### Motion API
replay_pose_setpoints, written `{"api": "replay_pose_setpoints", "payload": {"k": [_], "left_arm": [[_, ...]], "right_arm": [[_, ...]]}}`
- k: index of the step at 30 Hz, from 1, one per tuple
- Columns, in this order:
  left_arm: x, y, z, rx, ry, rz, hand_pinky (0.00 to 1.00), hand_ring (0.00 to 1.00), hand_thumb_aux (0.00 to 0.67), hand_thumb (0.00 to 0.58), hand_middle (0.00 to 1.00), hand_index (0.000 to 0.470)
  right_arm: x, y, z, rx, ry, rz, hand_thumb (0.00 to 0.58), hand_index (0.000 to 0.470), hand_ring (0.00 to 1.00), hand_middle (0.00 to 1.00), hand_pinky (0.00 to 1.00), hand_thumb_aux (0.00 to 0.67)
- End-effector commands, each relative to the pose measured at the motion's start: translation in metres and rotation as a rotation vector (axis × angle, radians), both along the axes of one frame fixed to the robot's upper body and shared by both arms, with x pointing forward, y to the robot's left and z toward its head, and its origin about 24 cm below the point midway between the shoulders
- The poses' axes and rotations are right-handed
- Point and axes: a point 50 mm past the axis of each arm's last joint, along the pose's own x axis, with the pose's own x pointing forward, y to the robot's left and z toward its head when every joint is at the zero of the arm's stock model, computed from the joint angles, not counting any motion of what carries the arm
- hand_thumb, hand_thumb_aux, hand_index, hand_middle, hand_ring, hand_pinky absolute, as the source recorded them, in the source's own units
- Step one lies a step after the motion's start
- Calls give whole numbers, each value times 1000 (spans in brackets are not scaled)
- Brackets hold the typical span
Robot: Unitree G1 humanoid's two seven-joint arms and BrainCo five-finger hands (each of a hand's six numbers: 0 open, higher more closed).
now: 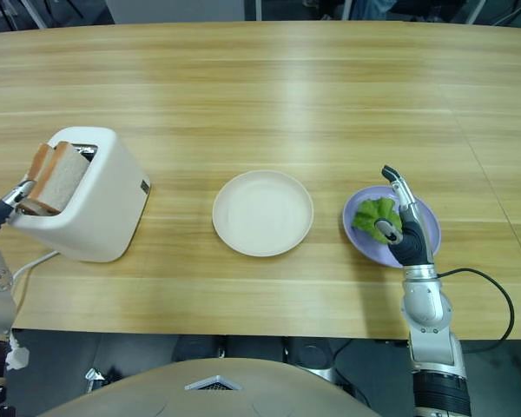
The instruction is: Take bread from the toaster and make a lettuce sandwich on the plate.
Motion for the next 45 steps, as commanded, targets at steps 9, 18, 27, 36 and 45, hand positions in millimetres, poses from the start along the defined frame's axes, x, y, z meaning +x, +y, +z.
{"api": "replay_pose_setpoints", "payload": {"k": [9, 18, 27, 36, 45], "left_arm": [[0, -38, -5, 24, 49, -169, 0, 0, 0, 0, 0, 0], [4, -34, -18, -11, 106, -164, 0, 0, 670, 580, 0, 460], [-1, -30, -14, -38, 30, -143, 0, 0, 670, 580, 0, 460], [1, -42, 16, -263, -293, -267, 1000, 1000, 670, 580, 1000, 460], [9, -42, 33, -364, -427, -339, 1000, 1000, 670, 580, 1000, 460]], "right_arm": [[11, -36, -8, -546, 203, -151, 0, 0, 0, 0, 0, 0], [14, -59, -1, -853, 263, -266, 0, 0, 0, 0, 0, 0], [26, -70, -10, -1040, 377, -258, 0, 0, 0, 0, 0, 0], [34, -70, -35, -1144, 498, -172, 0, 0, 0, 0, 0, 0], [33, -68, -50, -1195, 599, -87, 83, 34, 0, 0, 0, 50]]}}
